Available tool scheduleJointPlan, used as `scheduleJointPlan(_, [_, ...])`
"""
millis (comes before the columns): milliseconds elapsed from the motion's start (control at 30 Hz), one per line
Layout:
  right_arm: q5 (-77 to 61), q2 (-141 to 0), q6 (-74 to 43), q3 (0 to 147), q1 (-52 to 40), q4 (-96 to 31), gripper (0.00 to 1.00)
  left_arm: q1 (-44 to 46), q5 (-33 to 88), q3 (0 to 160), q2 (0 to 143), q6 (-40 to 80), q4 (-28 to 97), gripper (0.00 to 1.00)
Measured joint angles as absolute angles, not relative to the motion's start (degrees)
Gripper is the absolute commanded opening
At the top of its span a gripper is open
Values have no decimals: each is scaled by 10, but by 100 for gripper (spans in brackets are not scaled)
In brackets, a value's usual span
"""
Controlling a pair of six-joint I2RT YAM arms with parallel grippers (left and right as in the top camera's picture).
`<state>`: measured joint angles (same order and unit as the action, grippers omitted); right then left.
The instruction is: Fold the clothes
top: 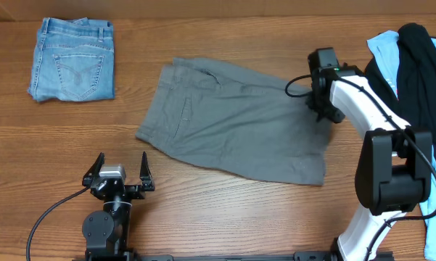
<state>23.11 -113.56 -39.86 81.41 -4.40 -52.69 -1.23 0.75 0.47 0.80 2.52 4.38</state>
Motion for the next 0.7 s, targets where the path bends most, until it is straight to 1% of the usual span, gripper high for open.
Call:
scheduleJointPlan(33, [231, -1136, -400, 814, -37, -529, 56, -12, 8, 5, 8, 25, 44, 100])
scheduleJointPlan(167, [216, -1136, -405, 817, -13, -560, 74, -12, 8, 5, 8, 25, 44, 100])
scheduleJointPlan(200, [208, -1136, -405, 821, -8, -573, 85, -12, 8, 5, 8, 25, 44, 100])
scheduleJointPlan(233, [199, -1136, -405, 828, -5, -586, 94, -12, 8, 5, 8, 25, 44, 100])
scheduleJointPlan(267, [189, -1136, -406, 839, -2, -603, 100, -12, 8, 5, 8, 25, 44, 100])
scheduleJointPlan(467, [156, -1106, -407, 907, -1, -671, 100, -12, 8, 5, 8, 25, 44, 100])
scheduleJointPlan(700, [150, -1029, -406, 930, -1, -696, 100, -12, 8, 5, 8, 25, 44, 100])
